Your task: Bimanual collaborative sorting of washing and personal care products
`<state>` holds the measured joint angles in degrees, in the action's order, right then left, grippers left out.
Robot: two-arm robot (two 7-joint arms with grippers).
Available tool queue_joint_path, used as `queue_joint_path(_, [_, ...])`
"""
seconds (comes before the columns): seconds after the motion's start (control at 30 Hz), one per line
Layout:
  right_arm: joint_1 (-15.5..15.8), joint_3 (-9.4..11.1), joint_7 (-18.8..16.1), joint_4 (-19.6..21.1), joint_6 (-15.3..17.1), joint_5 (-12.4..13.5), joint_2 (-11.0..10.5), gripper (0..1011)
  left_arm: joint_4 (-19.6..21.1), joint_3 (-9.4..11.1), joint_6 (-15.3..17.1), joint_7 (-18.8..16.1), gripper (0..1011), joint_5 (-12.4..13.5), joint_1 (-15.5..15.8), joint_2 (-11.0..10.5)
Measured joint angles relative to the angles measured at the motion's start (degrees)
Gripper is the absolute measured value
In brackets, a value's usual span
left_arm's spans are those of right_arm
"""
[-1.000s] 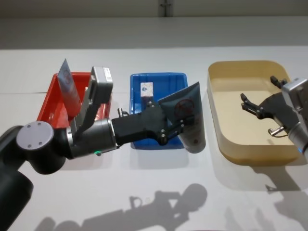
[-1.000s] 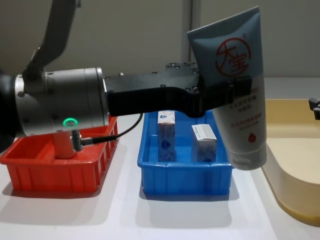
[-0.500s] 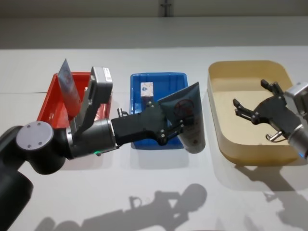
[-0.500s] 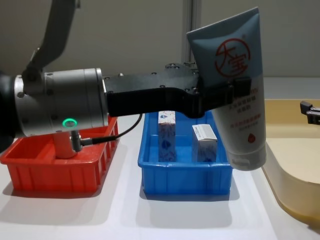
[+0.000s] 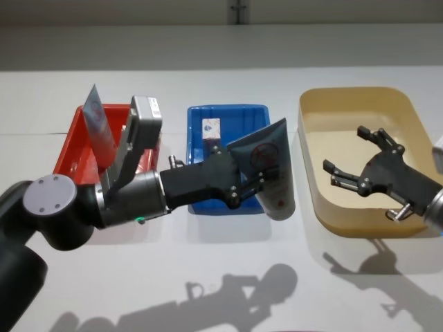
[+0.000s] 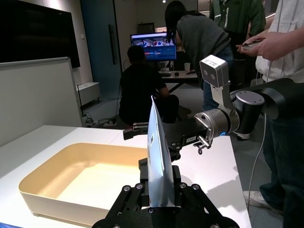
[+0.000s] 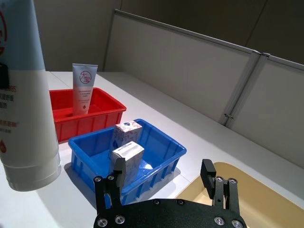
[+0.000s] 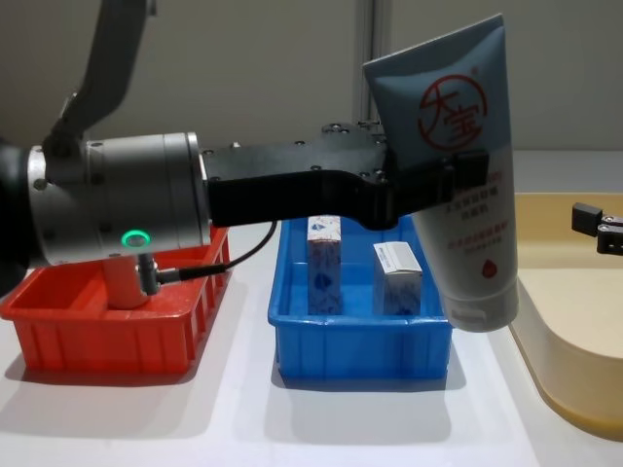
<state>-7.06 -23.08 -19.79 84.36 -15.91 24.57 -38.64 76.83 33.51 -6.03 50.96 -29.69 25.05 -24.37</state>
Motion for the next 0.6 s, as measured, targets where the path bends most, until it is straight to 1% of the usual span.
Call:
queue_joint_path(0.03, [0.0, 0.0, -1.0, 0.0, -0.2, 0.3, -0.1, 1001, 0.0, 0.0, 0.0, 0.0, 253, 0.0, 0.0, 0.0])
queue_joint_path(0.07, [-0.1, -0.1, -2.8, 0.0, -0.6, 1.0, -0.2, 1001, 0.0, 0.0, 0.0, 0.0, 254, 0.0, 0.0, 0.0])
queue_joint_path(0.1, [-0.1, -0.1, -2.8, 0.0, -0.6, 1.0, -0.2, 1001, 0.0, 0.0, 0.0, 0.0, 253, 0.0, 0.0, 0.0])
queue_joint_path(0.2, [-0.5, -0.5, -7.2, 0.0, -1.3, 2.5, -0.3, 1001, 0.0, 0.0, 0.0, 0.0, 253, 0.0, 0.0, 0.0])
queue_joint_path(0.4, [-0.8, -0.8, -11.7, 0.0, -1.4, 4.1, -0.4, 1001, 0.0, 0.0, 0.0, 0.0, 253, 0.0, 0.0, 0.0])
queue_joint_path(0.43, [-0.8, -0.8, -12.9, -0.1, -1.3, 4.7, -0.4, 1001, 0.0, 0.0, 0.0, 0.0, 254, 0.0, 0.0, 0.0])
queue_joint_path(0.53, [-0.9, -0.8, -14.5, -0.1, -1.2, 5.6, -0.5, 1001, 0.0, 0.0, 0.0, 0.0, 253, 0.0, 0.0, 0.0])
queue_joint_path(0.6, [-0.9, -0.6, -16.7, -0.1, -0.8, 6.8, -0.6, 1001, 0.0, 0.0, 0.0, 0.0, 253, 0.0, 0.0, 0.0])
